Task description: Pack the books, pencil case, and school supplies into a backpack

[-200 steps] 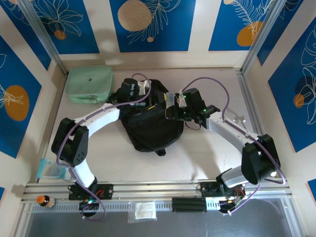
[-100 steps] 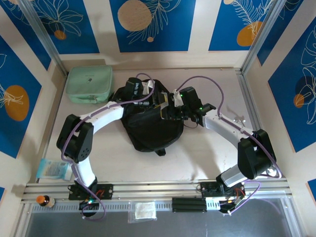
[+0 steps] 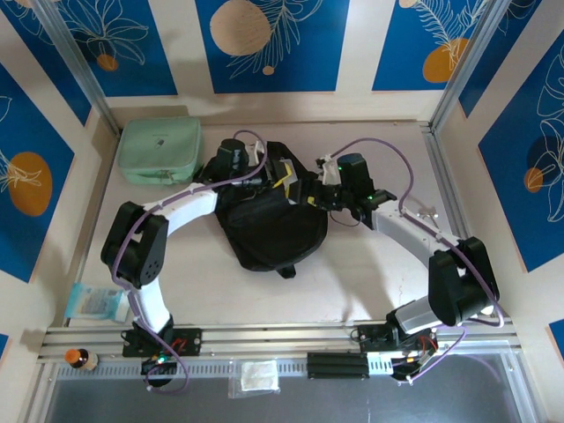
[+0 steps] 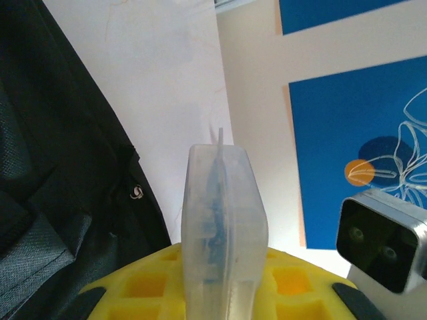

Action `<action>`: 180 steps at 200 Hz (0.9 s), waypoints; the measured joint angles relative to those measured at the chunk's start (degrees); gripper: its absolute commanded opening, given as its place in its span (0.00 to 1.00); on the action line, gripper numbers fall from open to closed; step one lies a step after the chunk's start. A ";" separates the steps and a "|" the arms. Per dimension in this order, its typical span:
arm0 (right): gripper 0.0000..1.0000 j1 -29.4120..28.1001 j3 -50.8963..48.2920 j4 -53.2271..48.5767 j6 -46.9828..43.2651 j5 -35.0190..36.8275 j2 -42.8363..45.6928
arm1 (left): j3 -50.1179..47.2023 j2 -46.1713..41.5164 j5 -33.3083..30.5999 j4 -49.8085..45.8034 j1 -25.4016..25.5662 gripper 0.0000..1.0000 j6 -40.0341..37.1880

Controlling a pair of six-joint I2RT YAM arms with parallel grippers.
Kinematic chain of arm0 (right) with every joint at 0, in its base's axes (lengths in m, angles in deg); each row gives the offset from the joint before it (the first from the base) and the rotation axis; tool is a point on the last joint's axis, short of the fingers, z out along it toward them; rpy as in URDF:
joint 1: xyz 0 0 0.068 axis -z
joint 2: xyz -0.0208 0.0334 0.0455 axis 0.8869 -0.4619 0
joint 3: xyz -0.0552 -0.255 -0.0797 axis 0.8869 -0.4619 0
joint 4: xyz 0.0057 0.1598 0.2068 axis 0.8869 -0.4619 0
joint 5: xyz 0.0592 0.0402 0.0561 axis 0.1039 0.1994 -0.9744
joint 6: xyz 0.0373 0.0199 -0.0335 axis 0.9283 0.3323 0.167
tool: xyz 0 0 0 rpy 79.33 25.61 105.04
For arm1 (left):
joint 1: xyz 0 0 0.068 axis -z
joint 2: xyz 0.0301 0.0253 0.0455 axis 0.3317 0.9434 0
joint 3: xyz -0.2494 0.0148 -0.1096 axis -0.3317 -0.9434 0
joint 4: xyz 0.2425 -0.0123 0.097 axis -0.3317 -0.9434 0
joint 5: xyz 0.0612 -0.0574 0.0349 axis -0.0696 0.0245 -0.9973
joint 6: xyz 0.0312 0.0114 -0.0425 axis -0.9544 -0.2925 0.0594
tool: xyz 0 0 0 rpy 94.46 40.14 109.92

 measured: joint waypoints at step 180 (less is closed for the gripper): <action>0.74 2.84 -4.68 25.62 26.88 -5.75 -4.11 | -5.55 -3.85 -2.01 18.32 -1.77 0.14 11.67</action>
